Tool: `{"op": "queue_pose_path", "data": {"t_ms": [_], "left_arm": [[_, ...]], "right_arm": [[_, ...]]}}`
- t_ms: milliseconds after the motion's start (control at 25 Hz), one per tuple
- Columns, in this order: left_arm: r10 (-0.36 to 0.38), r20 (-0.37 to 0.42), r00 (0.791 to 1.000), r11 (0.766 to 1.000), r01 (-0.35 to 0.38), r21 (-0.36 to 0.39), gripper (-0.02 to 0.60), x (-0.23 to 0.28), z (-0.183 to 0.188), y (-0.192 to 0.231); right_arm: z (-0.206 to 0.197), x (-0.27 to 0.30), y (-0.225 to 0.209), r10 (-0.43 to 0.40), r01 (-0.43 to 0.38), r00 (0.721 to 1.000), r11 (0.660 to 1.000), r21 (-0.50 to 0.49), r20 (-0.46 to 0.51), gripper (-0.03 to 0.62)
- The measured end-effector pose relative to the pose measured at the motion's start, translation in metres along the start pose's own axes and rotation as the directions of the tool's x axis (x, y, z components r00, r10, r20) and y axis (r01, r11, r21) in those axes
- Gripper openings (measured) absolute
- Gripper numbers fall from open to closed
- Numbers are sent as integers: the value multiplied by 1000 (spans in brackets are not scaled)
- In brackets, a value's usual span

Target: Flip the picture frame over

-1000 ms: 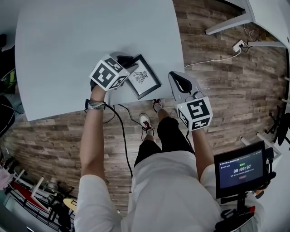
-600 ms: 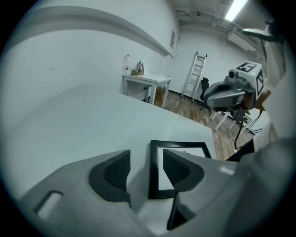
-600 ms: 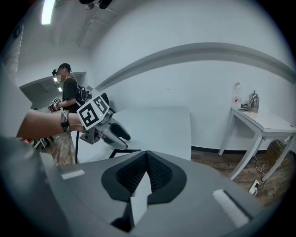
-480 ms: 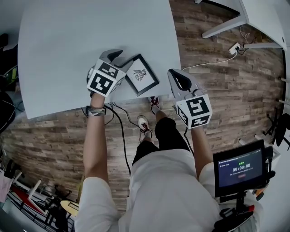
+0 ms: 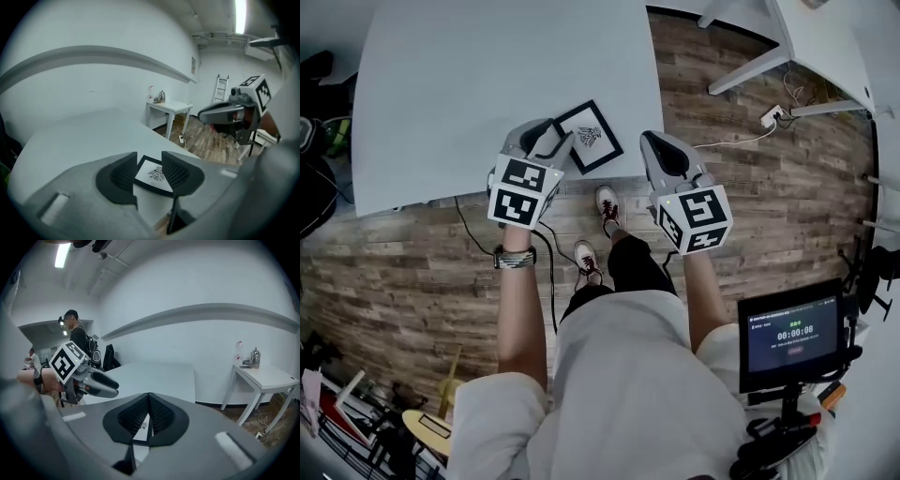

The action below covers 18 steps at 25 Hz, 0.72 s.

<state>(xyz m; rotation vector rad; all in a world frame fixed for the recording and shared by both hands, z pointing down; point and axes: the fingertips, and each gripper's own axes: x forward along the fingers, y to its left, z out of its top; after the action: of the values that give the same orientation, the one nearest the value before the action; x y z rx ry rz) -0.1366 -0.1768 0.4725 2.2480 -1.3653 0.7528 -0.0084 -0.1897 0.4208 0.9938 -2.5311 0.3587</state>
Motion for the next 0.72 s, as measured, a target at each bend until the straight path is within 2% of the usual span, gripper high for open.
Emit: {"op": "queue_pose_path", "data": {"t_ms": [160, 280, 360, 520, 720], "left_arm": [[46, 92, 995, 997, -39, -74, 112, -54, 7, -14], [74, 132, 988, 994, -63, -84, 87, -85, 10, -18], [92, 168, 982, 994, -80, -77, 74, -111, 15, -23], [128, 254, 959, 992, -120, -43, 6, -158, 31, -35], [135, 335, 932, 988, -151, 22, 5, -179, 65, -33]], "right_arm": [[28, -29, 24, -2, 3, 999, 1000, -30, 54, 2], [44, -44, 36, -3, 7, 996, 999, -49, 87, 2], [58, -61, 49, -5, 13, 993, 998, -66, 122, 2], [83, -94, 76, -3, 23, 982, 994, -105, 187, 2], [116, -99, 79, 2, 32, 968, 991, -130, 252, 2]]}}
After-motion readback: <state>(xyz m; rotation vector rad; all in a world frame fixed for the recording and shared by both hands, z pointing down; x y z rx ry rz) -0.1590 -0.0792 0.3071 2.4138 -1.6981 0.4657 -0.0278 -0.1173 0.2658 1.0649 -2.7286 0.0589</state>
